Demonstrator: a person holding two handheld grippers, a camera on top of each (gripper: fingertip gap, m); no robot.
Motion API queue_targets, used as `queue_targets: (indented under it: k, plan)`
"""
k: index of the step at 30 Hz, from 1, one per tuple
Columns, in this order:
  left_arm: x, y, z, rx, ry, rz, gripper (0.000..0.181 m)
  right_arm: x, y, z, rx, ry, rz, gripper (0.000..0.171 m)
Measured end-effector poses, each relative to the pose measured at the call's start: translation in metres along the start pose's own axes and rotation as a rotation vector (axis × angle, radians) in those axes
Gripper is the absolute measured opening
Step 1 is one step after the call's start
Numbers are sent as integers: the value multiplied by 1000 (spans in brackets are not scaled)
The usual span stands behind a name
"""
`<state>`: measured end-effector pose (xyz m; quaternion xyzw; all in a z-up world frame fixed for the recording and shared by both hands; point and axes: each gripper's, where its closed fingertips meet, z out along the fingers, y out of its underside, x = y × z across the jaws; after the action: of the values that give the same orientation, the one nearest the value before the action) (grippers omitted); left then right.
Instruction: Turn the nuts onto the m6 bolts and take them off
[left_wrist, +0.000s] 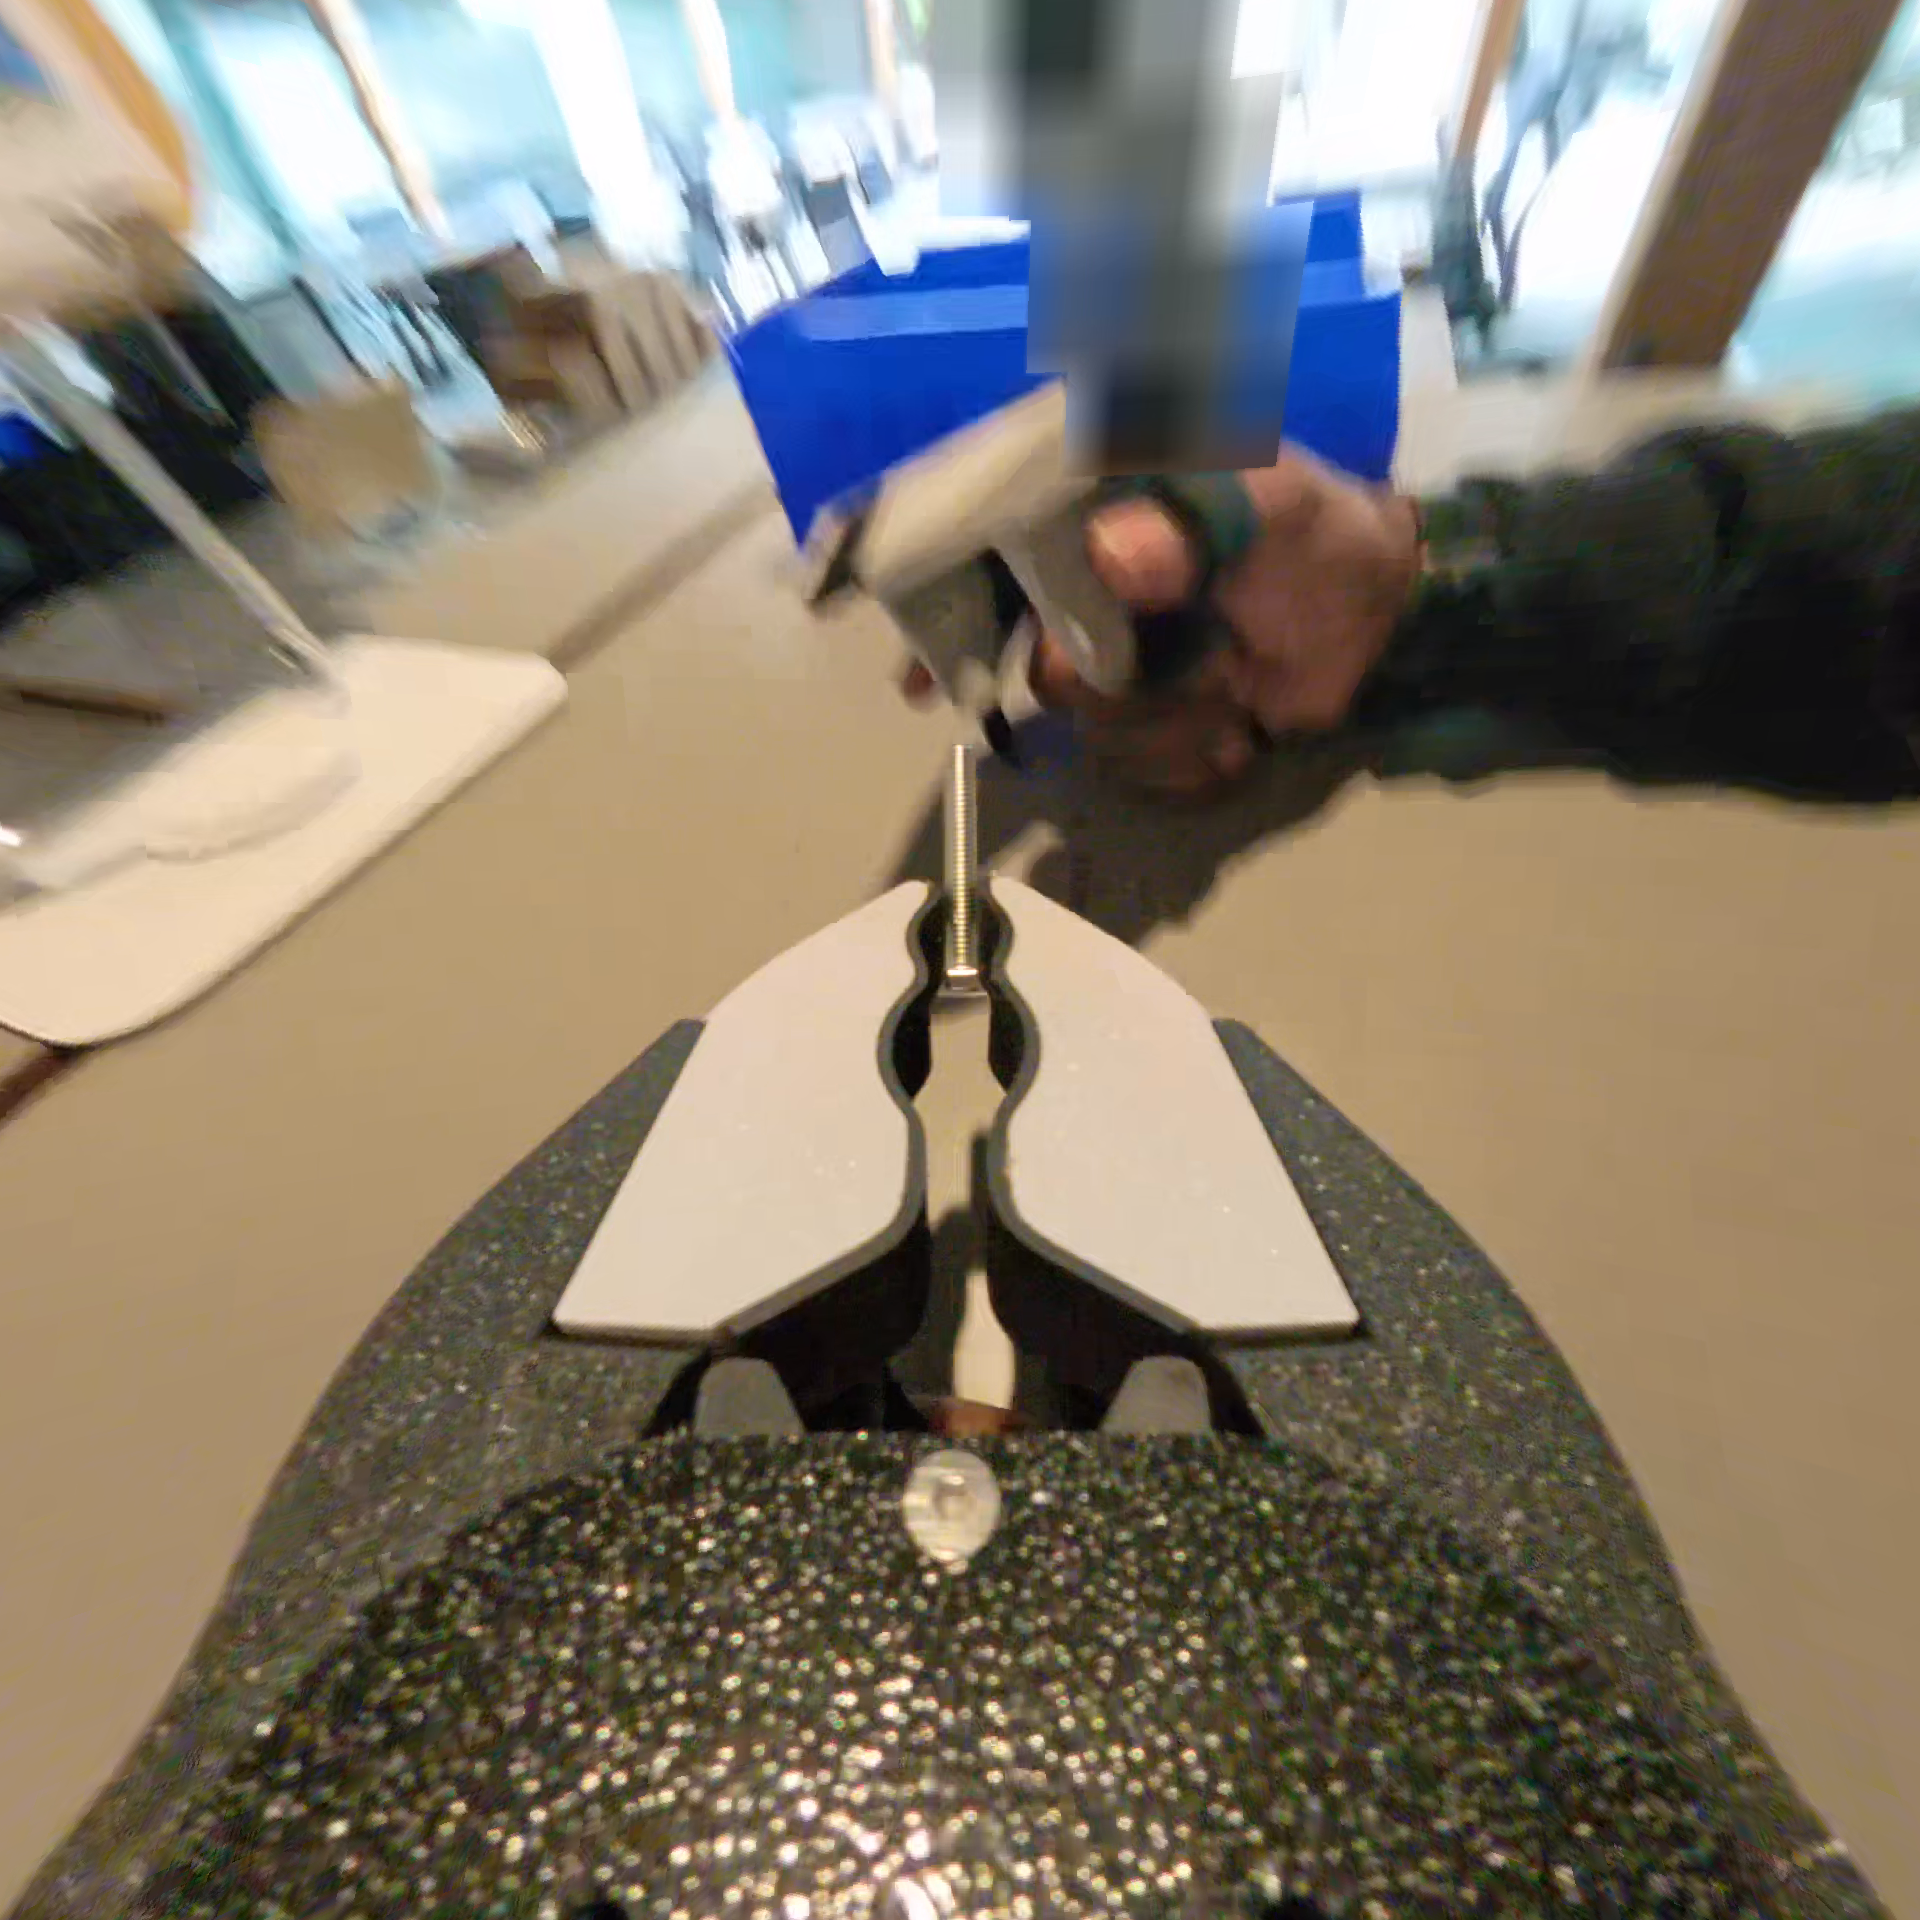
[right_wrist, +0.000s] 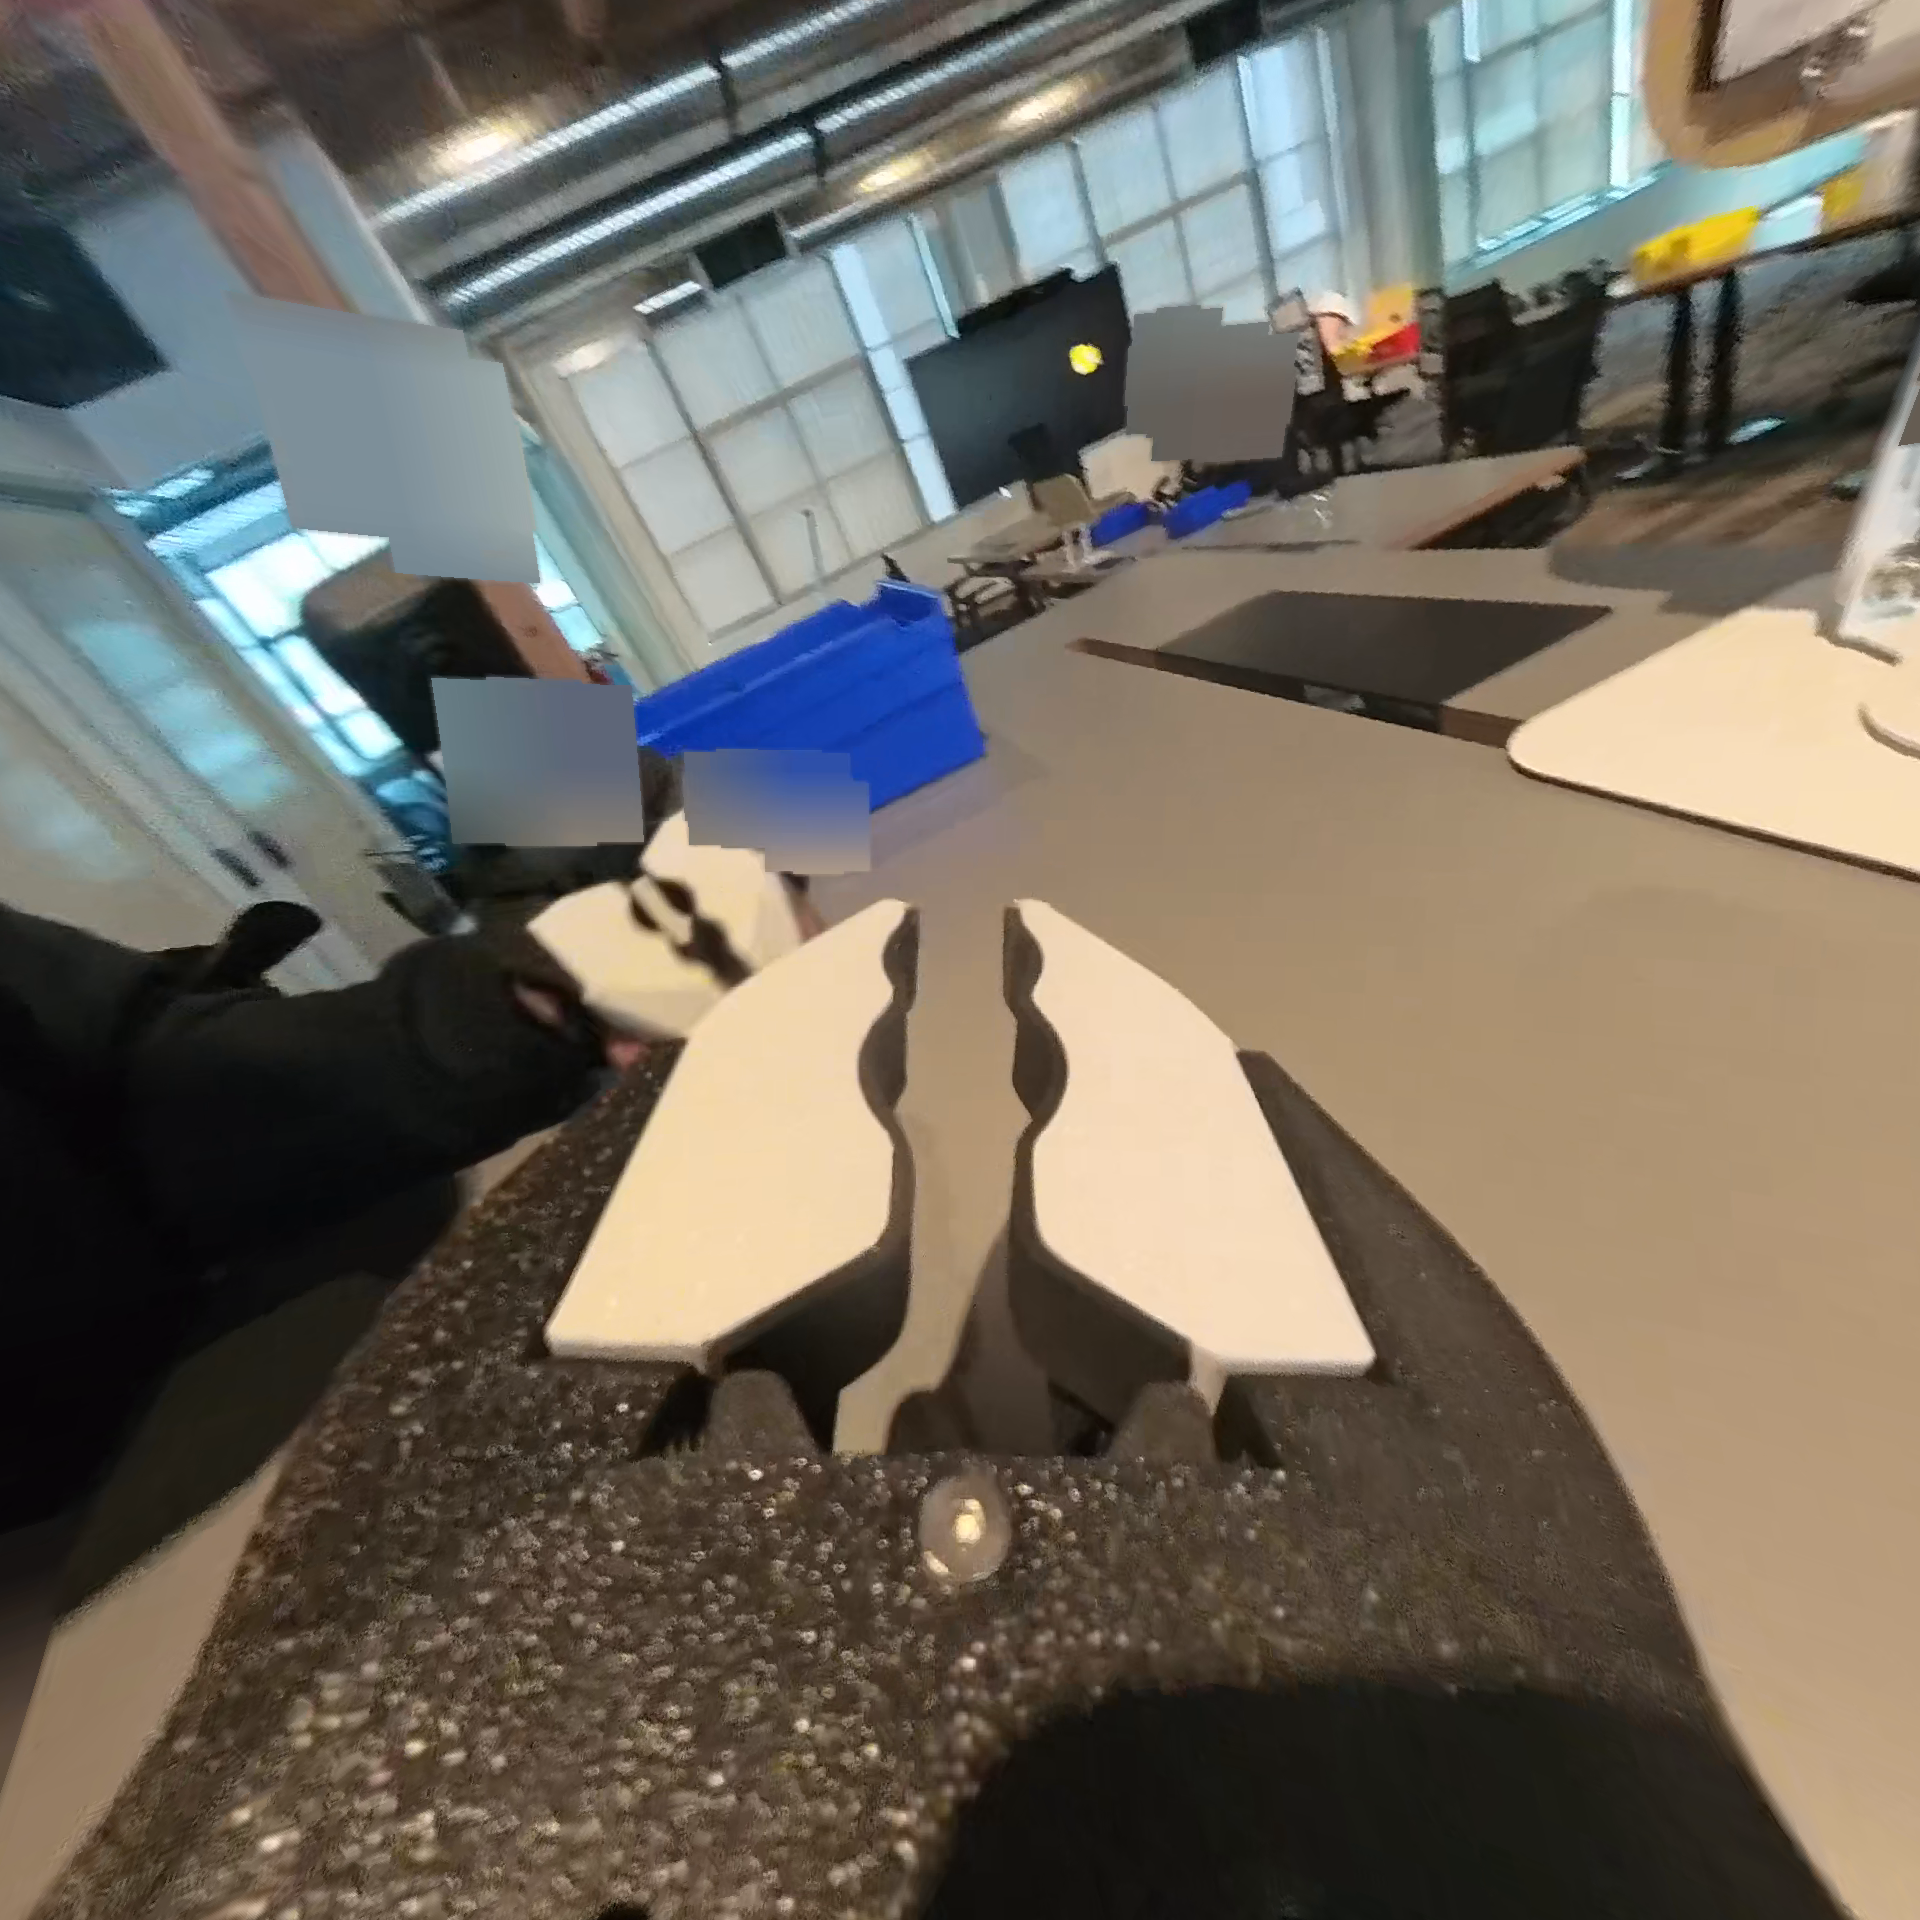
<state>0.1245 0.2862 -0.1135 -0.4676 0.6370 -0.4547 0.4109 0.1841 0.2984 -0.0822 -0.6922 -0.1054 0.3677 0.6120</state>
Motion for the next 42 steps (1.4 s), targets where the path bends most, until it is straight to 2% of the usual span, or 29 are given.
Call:
queue_targets:
  k: [3,11,21,37,42]
  plan:
    - [-8,-22,-3,163,-87,19,5,-11,-4,-1,25,-96,17,16]
    - [-4,-26,6,171,-146,104,5,-41,10,12,-46,-237,-36,15]
    - [0,-21,13,122,-137,132,5,-43,12,16,-46,-216,-83,6]
    - [0,-14,17,65,-167,182,7,-41,15,19,-76,-166,-157,5]
    - [4,-13,18,56,-139,190,17,-40,16,20,-83,-144,-182,5]
